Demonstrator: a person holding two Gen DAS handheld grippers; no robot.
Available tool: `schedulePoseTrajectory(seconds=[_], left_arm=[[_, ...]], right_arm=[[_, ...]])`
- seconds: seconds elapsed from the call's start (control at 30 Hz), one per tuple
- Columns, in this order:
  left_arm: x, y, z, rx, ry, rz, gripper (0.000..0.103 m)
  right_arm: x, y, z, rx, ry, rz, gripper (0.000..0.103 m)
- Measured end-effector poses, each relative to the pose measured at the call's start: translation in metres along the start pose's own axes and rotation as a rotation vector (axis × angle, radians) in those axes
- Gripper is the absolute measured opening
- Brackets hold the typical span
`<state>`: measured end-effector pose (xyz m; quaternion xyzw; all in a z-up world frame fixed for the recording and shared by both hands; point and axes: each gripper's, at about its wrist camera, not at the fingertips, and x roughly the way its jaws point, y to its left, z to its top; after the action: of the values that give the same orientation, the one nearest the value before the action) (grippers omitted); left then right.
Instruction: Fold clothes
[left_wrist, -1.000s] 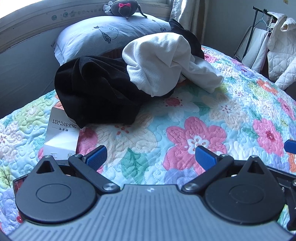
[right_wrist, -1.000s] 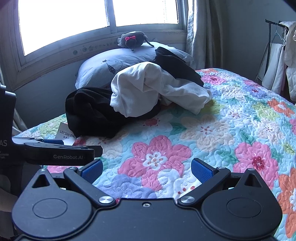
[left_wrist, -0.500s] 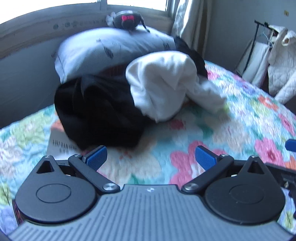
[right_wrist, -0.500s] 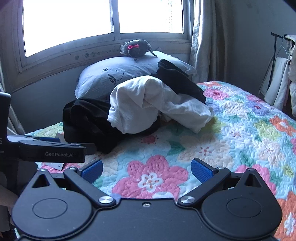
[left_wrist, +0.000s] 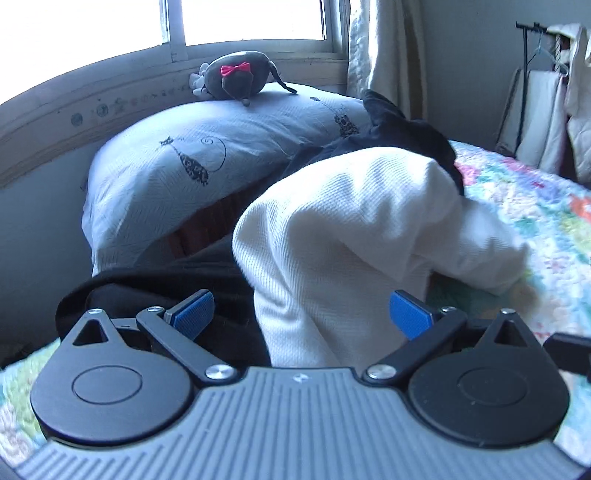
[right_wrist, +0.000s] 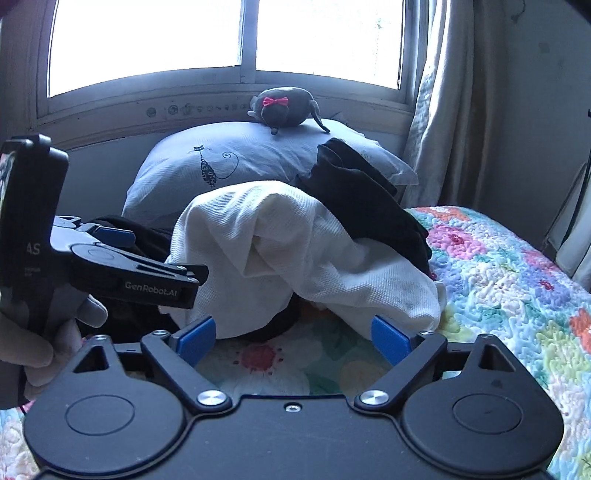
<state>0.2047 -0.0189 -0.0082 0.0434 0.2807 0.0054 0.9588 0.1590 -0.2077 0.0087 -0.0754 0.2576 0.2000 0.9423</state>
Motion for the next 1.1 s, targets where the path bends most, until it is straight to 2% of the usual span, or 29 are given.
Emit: schedulePoseTrajectory(seconds=[0.1, 0.2, 0.27, 0.3, 0.33, 0.4, 0.47, 0.53, 0.57, 0.6, 0.63, 0.7, 0.77, 0.83, 0.97, 1.03, 1.1], left_arm=[[0.025, -0.005, 0.003, -0.009, -0.002, -0.005, 0.103], [0.046, -0.002, 0.002, -0.05, 0.045, -0.029, 0.103], [0.051, 0.004, 0.0, -0.072, 0.037, -0.049, 0.102], [0.053, 0.006, 0.0, -0.082, 0.034, -0.052, 0.095], [0.055, 0.008, 0.0, -0.094, 0.033, -0.067, 0.076], [0.056, 0.014, 0.001, -0.127, 0.035, -0.126, 0.054], [0.054, 0.016, 0.001, -0.149, 0.034, -0.149, 0.042], [0.053, 0.017, 0.003, -0.153, 0.037, -0.168, 0.031], [0.053, 0.019, 0.004, -0.163, 0.037, -0.178, 0.029], [0.053, 0.023, 0.005, -0.181, 0.045, -0.192, 0.028], [0.054, 0.026, 0.005, -0.201, 0.054, -0.207, 0.027], [0.052, 0.031, 0.006, -0.228, 0.067, -0.231, 0.026], [0.044, 0.033, 0.006, -0.231, 0.052, -0.262, 0.025], [0.025, 0.032, 0.005, -0.225, -0.014, -0.332, 0.025], [-0.007, 0.03, 0.006, -0.204, -0.054, -0.37, 0.024], [-0.023, 0.034, 0.005, -0.231, -0.054, -0.407, 0.024], [-0.051, 0.036, 0.003, -0.235, -0.071, -0.44, 0.021]], right_arm=[[0.022, -0.005, 0.013, -0.011, -0.012, -0.02, 0.091], [0.049, 0.004, 0.018, -0.125, 0.014, -0.066, 0.092], [0.074, 0.008, 0.02, -0.184, 0.04, -0.098, 0.092], [0.084, 0.01, 0.02, -0.196, 0.05, -0.107, 0.092], [0.093, 0.011, 0.019, -0.199, 0.057, -0.111, 0.091], [0.11, 0.014, 0.02, -0.201, 0.061, -0.119, 0.091], [0.127, 0.021, 0.022, -0.217, 0.061, -0.134, 0.09], [0.14, 0.029, 0.023, -0.228, 0.07, -0.154, 0.079], [0.142, 0.032, 0.024, -0.218, 0.074, -0.141, 0.067], [0.14, 0.034, 0.023, -0.202, 0.07, -0.129, 0.053], [0.135, 0.035, 0.023, -0.179, 0.062, -0.124, 0.044], [0.12, 0.031, 0.02, -0.102, 0.045, -0.104, 0.011], [0.099, 0.025, 0.019, -0.035, 0.017, -0.087, 0.008], [0.071, 0.02, 0.017, 0.029, -0.025, -0.075, 0.008], [0.012, 0.01, 0.005, 0.283, -0.115, 0.067, 0.007], [-0.022, 0.013, -0.001, 0.338, -0.156, 0.13, 0.005], [-0.046, 0.021, -0.007, 0.341, -0.16, 0.155, 0.004]])
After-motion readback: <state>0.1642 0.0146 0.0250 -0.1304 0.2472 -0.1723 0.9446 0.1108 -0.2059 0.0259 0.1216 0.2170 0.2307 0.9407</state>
